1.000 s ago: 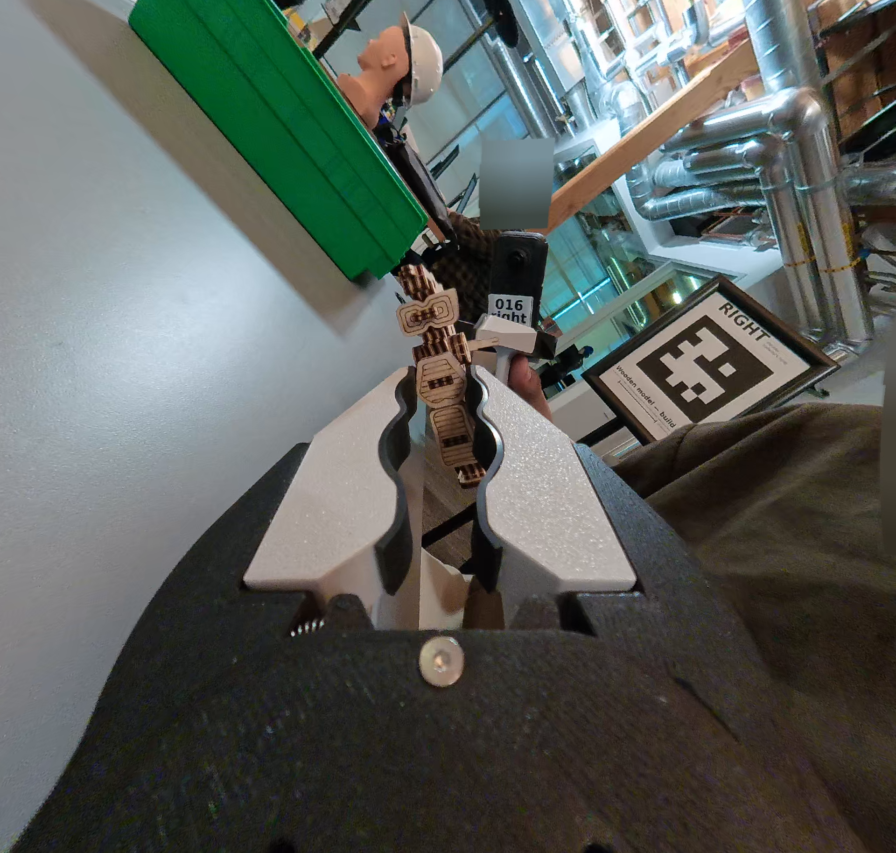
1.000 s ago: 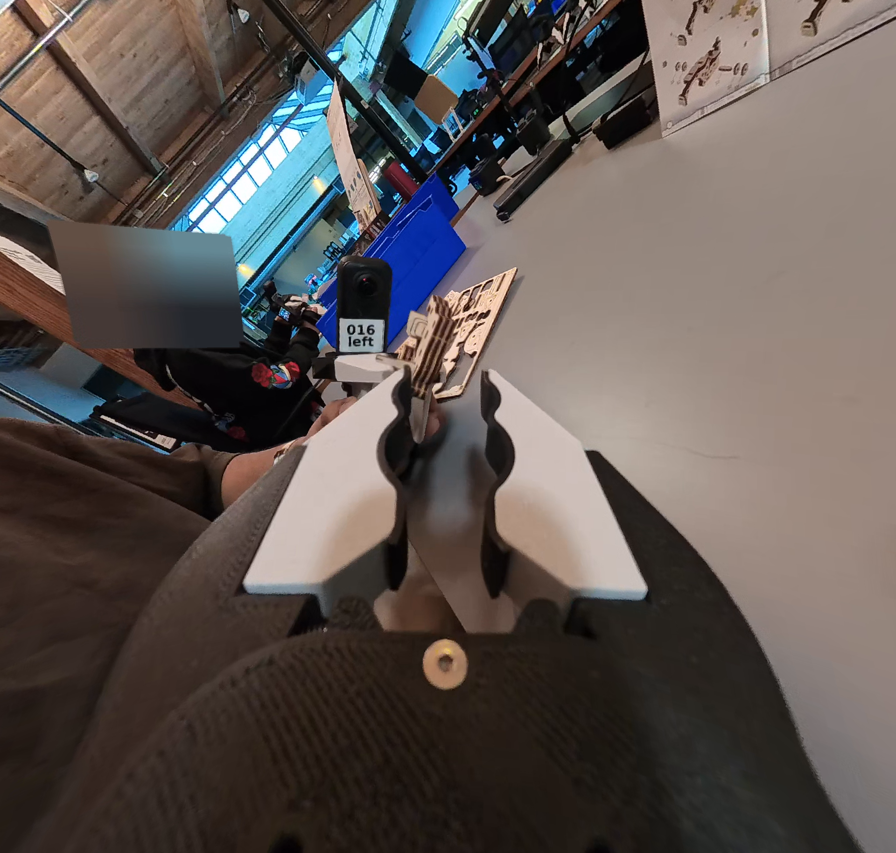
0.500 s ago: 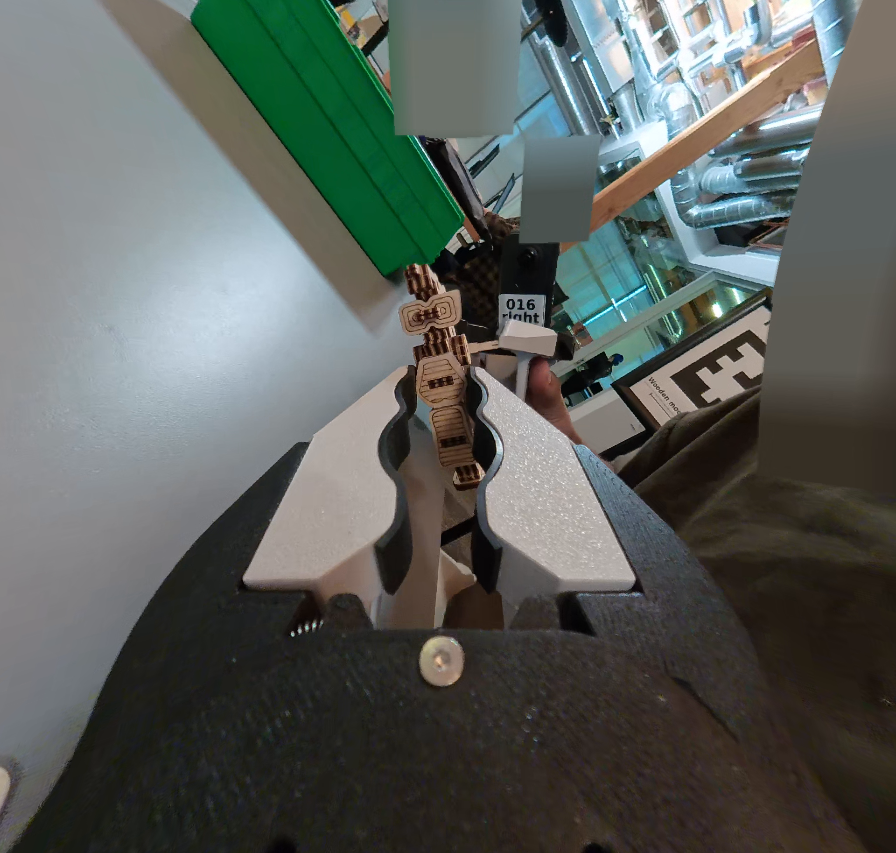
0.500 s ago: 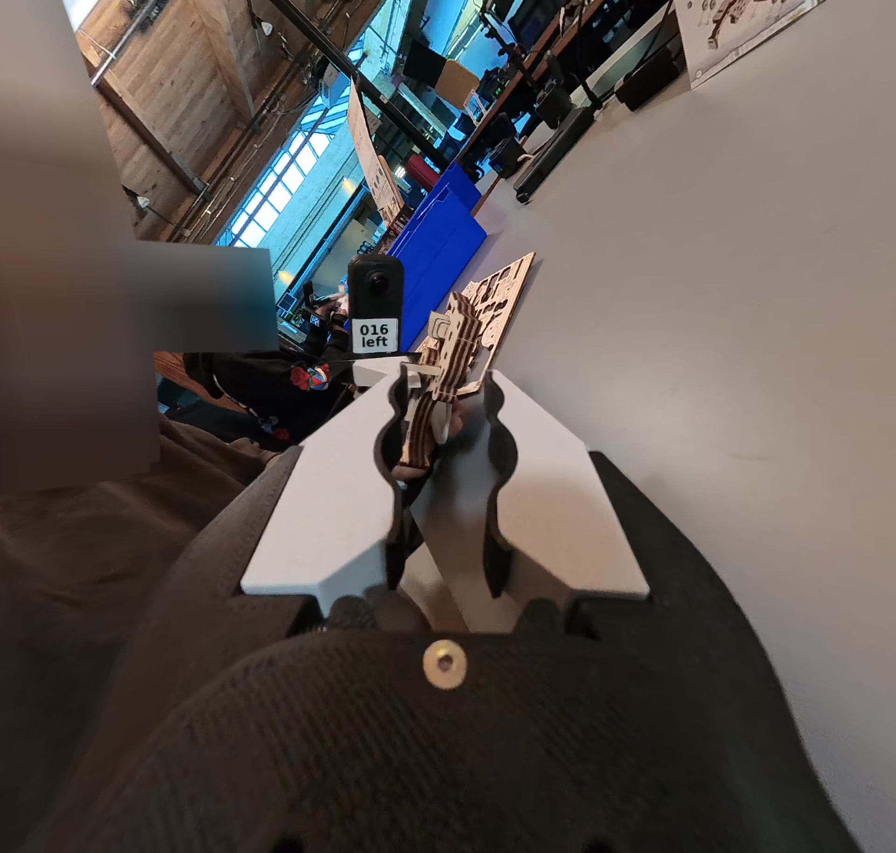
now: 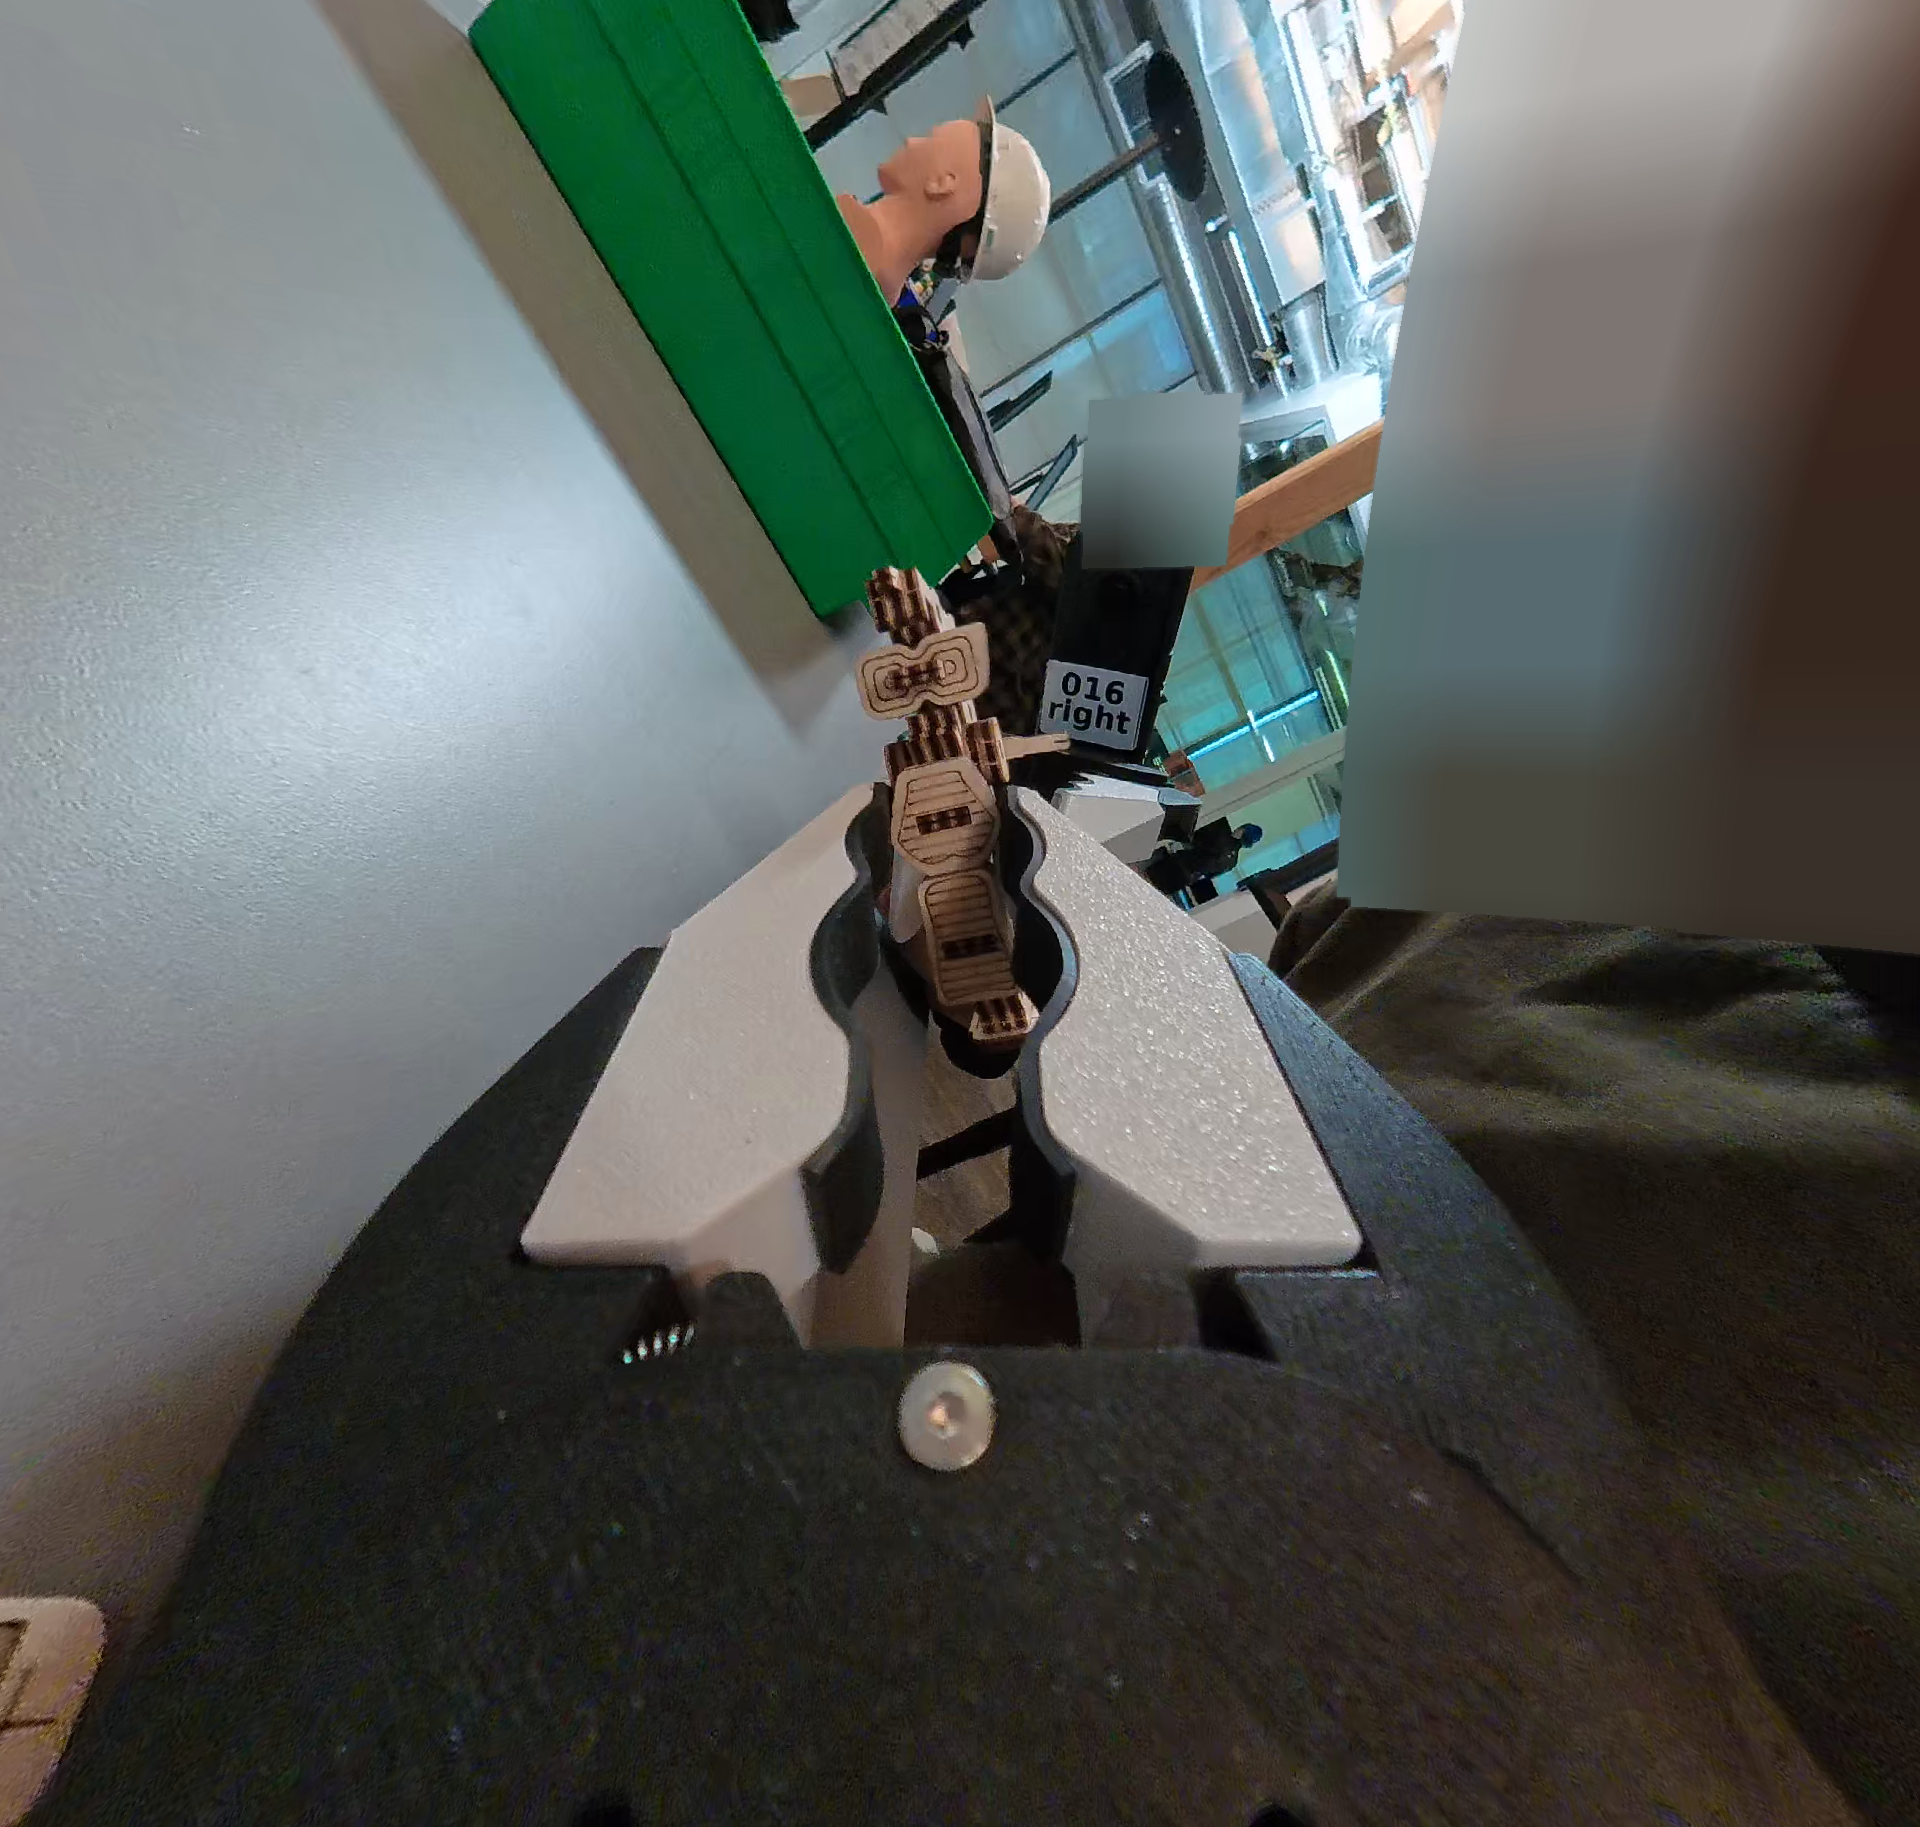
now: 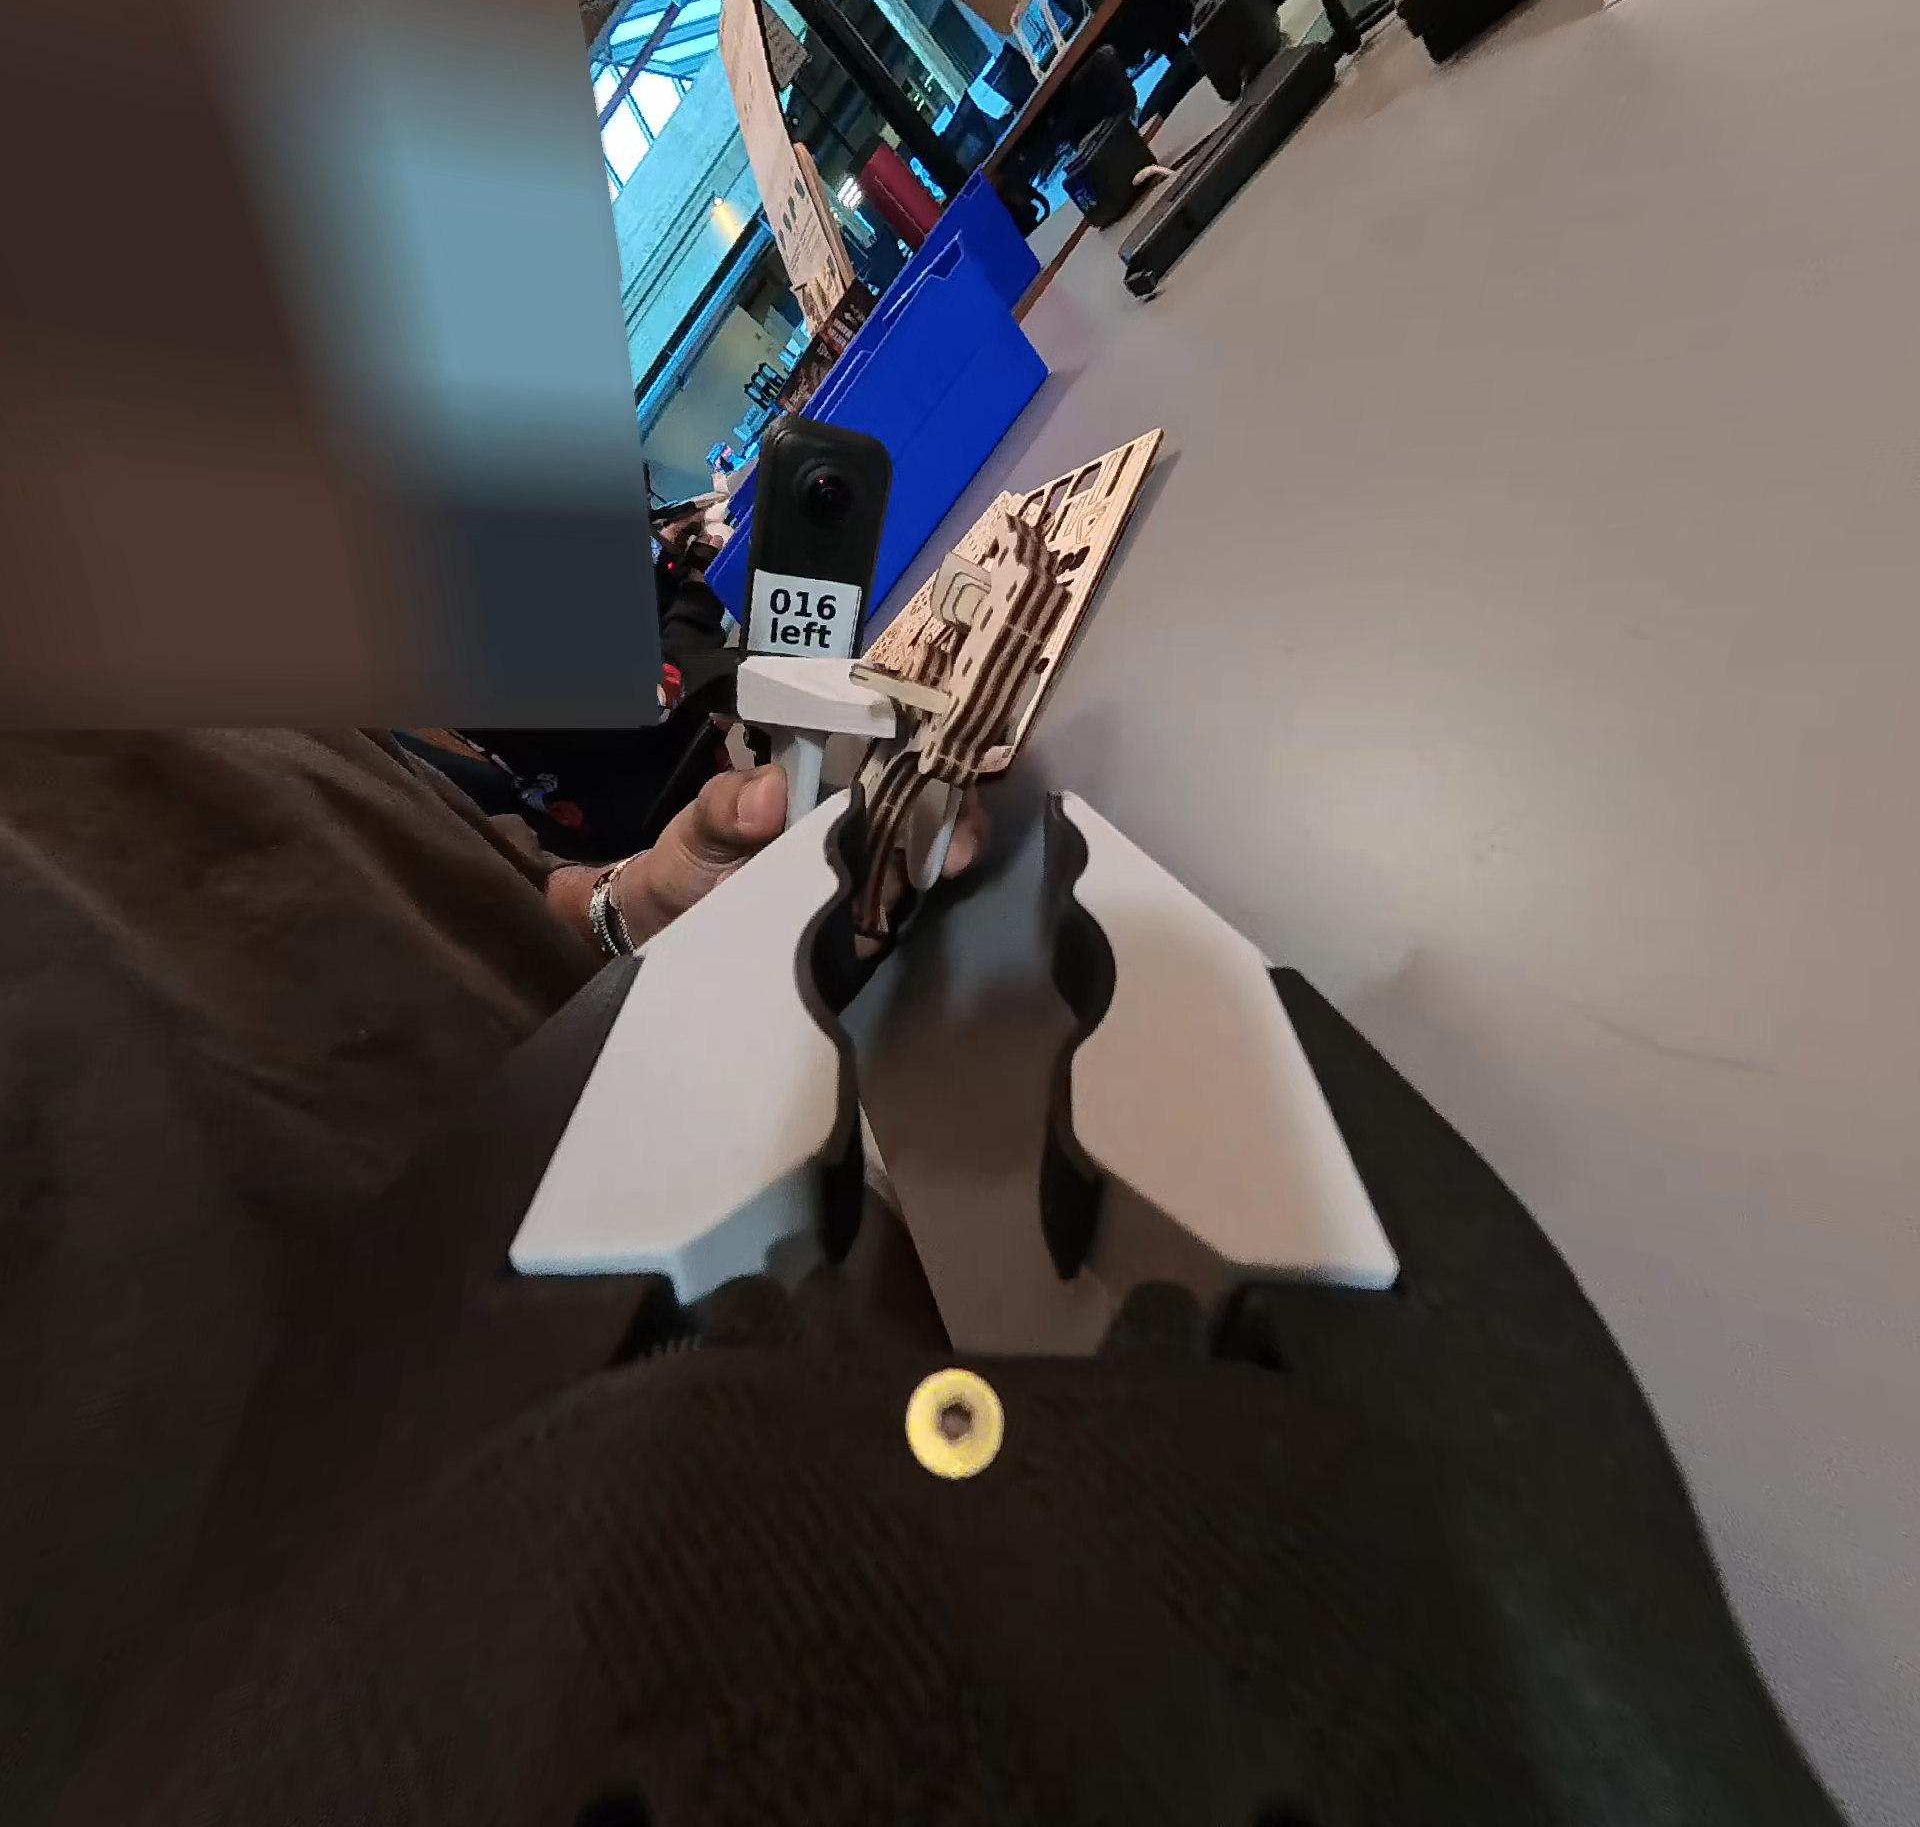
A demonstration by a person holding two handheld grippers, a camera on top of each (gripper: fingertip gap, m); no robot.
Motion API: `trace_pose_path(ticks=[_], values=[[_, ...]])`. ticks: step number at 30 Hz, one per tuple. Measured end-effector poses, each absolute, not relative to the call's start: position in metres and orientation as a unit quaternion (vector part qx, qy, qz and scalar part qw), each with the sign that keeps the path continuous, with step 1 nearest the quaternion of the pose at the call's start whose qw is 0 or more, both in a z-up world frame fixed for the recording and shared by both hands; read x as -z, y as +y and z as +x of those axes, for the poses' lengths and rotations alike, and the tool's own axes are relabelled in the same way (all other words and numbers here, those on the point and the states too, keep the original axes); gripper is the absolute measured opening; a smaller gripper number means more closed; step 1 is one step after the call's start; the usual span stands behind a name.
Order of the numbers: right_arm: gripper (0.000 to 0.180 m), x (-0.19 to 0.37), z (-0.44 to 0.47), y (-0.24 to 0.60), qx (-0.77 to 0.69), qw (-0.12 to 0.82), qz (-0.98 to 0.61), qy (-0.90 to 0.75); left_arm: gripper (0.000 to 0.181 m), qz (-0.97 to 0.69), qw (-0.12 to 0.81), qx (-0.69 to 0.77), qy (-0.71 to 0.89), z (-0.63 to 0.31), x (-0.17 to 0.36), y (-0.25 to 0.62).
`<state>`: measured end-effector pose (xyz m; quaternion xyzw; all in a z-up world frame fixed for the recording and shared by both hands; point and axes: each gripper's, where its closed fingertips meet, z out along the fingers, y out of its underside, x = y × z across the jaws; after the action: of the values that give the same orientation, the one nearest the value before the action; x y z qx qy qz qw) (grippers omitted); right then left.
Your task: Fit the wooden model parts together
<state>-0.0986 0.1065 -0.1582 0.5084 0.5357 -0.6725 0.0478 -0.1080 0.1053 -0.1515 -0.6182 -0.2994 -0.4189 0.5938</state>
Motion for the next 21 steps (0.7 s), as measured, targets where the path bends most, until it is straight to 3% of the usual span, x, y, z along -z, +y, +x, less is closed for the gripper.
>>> trace_pose_path(ticks=[21], values=[[0.042,0.1559,-0.1038,0.1115,0.688,0.082,0.518,0.501,0.017,-0.615,0.587,0.426,-0.309,-0.1105,0.1536,0.107]])
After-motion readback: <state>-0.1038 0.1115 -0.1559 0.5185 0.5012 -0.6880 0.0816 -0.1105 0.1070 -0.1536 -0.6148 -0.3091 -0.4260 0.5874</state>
